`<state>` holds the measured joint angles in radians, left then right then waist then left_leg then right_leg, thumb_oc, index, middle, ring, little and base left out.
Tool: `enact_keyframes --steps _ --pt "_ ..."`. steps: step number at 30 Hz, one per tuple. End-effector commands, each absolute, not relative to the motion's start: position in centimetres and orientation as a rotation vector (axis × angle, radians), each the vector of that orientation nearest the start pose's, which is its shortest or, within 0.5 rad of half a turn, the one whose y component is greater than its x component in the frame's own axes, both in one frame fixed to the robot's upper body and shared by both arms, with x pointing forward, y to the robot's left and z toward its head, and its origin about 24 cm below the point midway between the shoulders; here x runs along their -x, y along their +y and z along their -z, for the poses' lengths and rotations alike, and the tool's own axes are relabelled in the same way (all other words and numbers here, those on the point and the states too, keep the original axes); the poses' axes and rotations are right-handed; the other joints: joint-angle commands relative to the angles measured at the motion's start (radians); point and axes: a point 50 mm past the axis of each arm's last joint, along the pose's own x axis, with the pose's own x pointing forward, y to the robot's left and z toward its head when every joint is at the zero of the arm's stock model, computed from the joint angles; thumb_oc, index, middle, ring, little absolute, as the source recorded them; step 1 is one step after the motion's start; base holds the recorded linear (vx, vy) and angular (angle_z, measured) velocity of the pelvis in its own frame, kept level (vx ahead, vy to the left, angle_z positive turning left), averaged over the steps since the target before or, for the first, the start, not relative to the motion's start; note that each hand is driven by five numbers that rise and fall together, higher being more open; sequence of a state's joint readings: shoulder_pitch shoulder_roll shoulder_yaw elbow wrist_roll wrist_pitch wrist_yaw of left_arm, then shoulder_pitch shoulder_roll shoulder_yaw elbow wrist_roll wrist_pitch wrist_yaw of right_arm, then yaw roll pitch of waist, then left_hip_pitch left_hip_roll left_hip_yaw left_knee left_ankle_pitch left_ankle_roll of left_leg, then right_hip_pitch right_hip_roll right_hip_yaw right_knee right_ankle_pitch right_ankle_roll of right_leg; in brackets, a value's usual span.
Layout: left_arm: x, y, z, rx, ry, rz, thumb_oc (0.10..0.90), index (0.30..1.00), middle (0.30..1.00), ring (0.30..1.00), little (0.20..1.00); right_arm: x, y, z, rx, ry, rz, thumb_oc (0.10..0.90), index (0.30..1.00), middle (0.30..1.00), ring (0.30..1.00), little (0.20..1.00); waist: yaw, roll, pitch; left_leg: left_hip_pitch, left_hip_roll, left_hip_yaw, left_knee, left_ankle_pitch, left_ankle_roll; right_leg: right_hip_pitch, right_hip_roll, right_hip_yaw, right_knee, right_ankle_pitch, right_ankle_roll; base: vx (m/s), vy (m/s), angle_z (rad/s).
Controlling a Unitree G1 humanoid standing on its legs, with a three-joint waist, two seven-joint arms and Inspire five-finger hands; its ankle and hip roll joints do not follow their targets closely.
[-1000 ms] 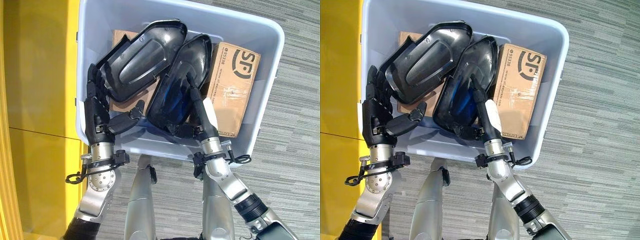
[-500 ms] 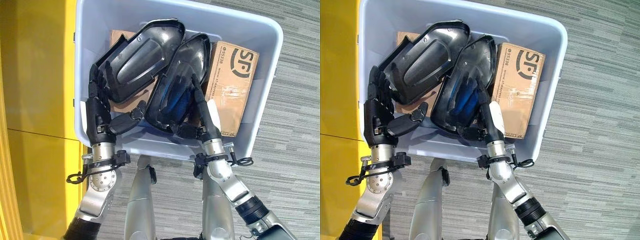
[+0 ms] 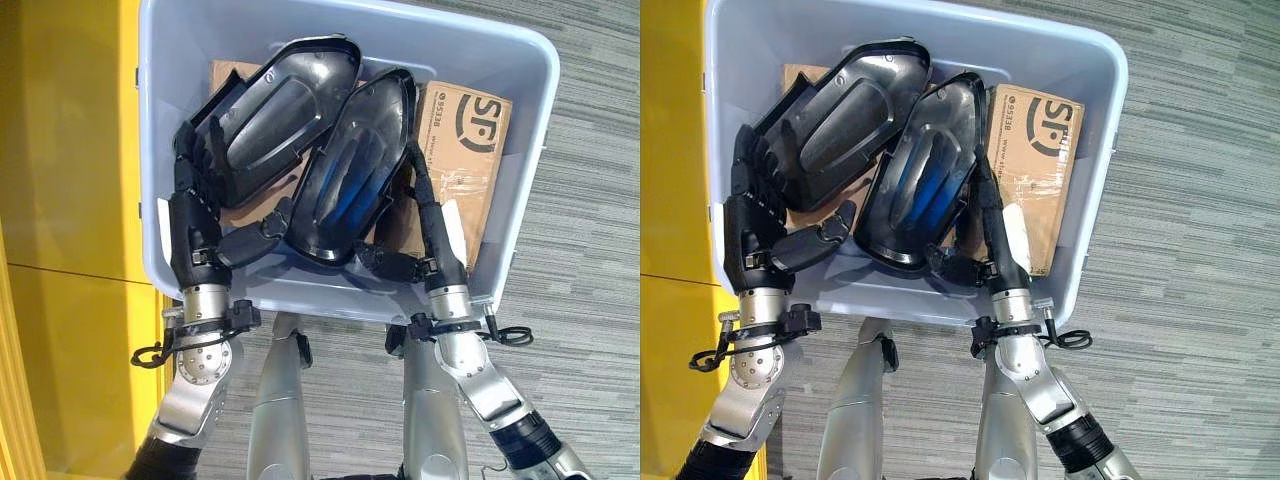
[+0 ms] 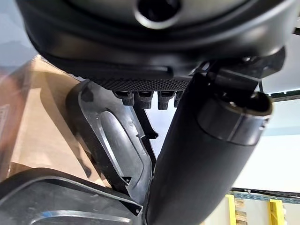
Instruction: Move parts from the plastic box to the shelf.
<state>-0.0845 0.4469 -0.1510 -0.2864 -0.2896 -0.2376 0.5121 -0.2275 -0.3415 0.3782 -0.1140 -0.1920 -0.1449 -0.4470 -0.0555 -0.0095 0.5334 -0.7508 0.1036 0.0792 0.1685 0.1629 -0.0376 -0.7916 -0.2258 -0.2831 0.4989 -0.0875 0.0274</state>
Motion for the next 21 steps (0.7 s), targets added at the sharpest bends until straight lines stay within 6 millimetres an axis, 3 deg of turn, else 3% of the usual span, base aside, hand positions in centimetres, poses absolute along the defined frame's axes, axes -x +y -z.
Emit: enact_keyframes --steps 1,21 --pt "-21.9 18.8 -18.6 0.024 -0.779 -0.205 0.900 1.000 1.000 1.000 1.000 -24.6 -11.3 -17.0 0.290 -0.813 -0.030 0.900 1.000 1.000 1.000 1.000 -0.007 -0.008 -0.013 0.057 -0.002 0.071 0.065 -0.178 0.017 0.117 0.048 0.092 -0.159 0.023 0.074 0.00 0.000 0.00" --pt "-21.4 19.3 -18.6 0.011 -0.782 -0.216 0.900 1.000 1.000 1.000 1.000 -23.4 -11.9 -16.5 0.251 -0.782 -0.092 0.900 1.000 1.000 1.000 1.000 -0.014 -0.018 -0.013 0.060 -0.002 0.072 0.064 -0.178 0.013 0.119 0.050 0.090 -0.160 0.025 0.074 0.00 0.000 0.00"
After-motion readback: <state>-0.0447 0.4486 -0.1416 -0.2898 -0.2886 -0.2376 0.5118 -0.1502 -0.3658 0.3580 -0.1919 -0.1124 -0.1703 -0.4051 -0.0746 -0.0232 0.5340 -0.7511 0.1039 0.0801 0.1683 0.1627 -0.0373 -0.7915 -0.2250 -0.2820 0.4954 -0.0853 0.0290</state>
